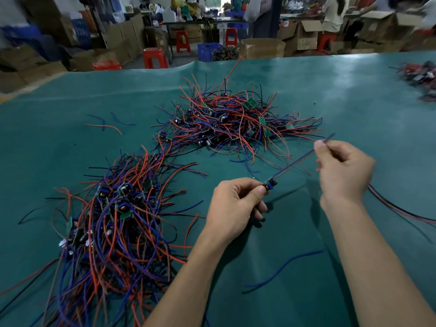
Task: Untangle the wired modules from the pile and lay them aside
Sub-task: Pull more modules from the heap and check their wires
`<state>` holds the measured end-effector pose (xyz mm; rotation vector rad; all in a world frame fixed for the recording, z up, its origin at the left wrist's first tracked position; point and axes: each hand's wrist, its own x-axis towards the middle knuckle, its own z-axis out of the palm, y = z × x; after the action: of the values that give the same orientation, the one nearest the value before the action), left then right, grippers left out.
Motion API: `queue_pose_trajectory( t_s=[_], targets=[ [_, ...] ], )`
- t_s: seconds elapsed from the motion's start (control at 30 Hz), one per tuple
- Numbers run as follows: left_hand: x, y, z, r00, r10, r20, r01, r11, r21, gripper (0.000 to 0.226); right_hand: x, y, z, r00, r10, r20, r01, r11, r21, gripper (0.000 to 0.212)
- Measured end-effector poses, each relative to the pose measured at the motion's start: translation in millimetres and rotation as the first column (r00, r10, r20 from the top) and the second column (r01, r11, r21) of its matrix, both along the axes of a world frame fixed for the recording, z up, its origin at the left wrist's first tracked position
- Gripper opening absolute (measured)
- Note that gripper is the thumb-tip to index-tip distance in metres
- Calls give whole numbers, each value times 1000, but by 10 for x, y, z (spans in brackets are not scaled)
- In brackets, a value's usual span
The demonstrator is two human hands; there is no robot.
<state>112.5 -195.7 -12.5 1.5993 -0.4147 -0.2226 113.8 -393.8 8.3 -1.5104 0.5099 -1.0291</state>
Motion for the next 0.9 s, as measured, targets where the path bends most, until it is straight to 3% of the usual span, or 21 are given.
queue_pose_trajectory(
  t_s=[0.13, 0.2, 0.23, 0.3, 0.37, 0.43, 0.57, 0.67, 0.8, 0.9],
  targets=[
    [14, 0, -12, 998, 61, 11, -61, 998, -34, 19, -40, -100, 25, 944, -328, 39, 310, 920, 239, 14],
    [27, 2, -9, 993, 120, 14, -119, 991, -54, 19, -58, -55, 39, 945, -324, -34, 318, 898, 305, 18],
    [26, -6, -8, 990, 138, 3, -137, 988, -68, 19, -57, 15, 43, 975, -206, -82, 221, 933, 283, 20],
    [12, -24, -2, 987, 157, -40, -161, 980, -120, 19, -59, 256, 49, 964, 203, -174, -166, 965, 202, 26],
    [14, -19, 3, 984, 176, -32, -178, 975, -131, 18, -78, 512, 47, 817, 507, -276, -505, 859, 84, 29],
    [36, 2, 3, 981, 187, 45, -183, 980, -77, 18, -92, 664, 10, 765, 575, -292, -617, 783, -74, 19],
    [22, -5, 5, 989, 121, 81, -121, 993, -10, 23, -122, 628, 68, 879, 444, -172, -476, 826, -303, 9],
    [-9, -35, -16, 993, 68, 100, -74, 996, 53, 24, -157, 470, 235, 954, 299, 31, -277, 916, -290, 11],
    [-9, -38, -30, 983, 72, 167, -96, 986, 139, 21, -262, 541, 631, 942, 157, 297, -94, 972, -214, 11],
    [-1, -43, -39, 979, 91, 182, -122, 979, 165, 21, -308, 822, 1082, 892, 226, 392, -110, 949, -295, 9]
  ],
)
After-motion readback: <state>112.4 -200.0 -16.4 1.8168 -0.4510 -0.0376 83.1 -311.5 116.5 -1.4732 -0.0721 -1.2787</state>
